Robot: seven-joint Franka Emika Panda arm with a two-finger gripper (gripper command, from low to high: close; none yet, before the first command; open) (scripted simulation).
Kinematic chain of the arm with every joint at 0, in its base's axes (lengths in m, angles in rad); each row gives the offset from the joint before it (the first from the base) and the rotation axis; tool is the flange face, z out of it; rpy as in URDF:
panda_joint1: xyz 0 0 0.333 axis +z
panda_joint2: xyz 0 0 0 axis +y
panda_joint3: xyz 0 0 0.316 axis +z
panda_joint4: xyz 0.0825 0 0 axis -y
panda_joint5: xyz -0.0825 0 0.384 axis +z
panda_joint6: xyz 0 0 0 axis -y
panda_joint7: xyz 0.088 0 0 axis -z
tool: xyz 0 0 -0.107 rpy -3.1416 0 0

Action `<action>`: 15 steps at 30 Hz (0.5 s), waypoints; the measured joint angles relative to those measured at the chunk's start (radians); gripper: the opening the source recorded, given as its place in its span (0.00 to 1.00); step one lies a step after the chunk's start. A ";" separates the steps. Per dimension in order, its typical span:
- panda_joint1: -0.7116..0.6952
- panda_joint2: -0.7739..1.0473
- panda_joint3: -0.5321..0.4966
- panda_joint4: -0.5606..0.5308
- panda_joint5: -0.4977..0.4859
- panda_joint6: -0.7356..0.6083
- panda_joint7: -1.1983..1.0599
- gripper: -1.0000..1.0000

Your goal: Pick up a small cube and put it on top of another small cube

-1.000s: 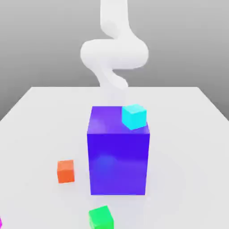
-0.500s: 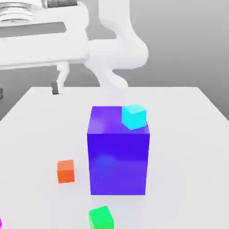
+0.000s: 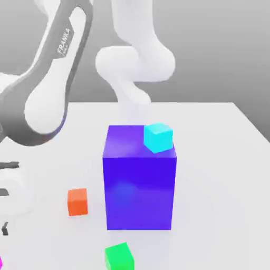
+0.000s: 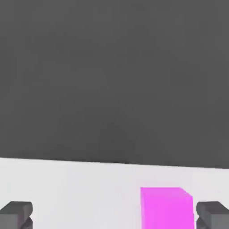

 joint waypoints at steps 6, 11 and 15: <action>-0.074 0.199 0.053 0.049 0.047 0.113 -0.072 0.00; -0.074 0.199 0.053 0.049 0.048 0.111 -0.074 0.00; -0.054 0.145 0.026 0.034 0.022 0.072 -0.057 0.00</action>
